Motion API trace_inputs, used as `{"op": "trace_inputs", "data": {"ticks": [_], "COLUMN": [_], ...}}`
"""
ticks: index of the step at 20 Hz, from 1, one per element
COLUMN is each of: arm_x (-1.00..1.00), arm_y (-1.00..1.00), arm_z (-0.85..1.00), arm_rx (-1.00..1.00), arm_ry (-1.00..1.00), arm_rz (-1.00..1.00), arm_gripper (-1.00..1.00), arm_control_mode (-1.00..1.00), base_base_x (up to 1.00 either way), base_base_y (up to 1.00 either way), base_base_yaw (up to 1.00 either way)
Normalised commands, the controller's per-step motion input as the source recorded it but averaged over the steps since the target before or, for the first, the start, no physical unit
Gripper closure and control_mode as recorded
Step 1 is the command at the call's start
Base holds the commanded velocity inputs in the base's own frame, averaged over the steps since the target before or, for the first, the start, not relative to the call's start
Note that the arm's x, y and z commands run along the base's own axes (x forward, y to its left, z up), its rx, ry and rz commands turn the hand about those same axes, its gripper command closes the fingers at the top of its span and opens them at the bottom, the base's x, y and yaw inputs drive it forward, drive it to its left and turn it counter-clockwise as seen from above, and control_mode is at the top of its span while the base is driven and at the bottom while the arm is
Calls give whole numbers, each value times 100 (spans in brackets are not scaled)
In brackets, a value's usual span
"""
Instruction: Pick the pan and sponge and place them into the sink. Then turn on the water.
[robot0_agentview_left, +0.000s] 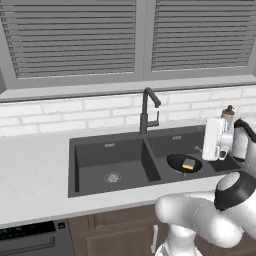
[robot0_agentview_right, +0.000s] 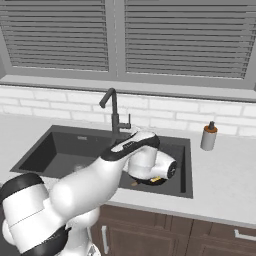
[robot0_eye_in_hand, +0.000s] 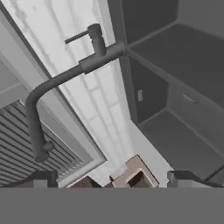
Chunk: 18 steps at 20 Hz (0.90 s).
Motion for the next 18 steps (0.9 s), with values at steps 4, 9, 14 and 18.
{"op": "trace_inputs", "data": {"ticks": [4,9,14,18], "arm_x": [0,0,4,12], "arm_y": [58,5,-5,-16], "arm_z": [-1,3,10,7], "arm_rx": [14,35,42,47], "arm_ry": [5,34,39,42], "arm_rz": [-53,-20,-6,-1], "arm_gripper": [-100,-100,-100,-100], "arm_control_mode": [-100,-100,-100,-100], "base_base_x": [0,0,0,0], "base_base_y": [0,0,0,0], "base_base_yaw": [0,0,0,0]}}
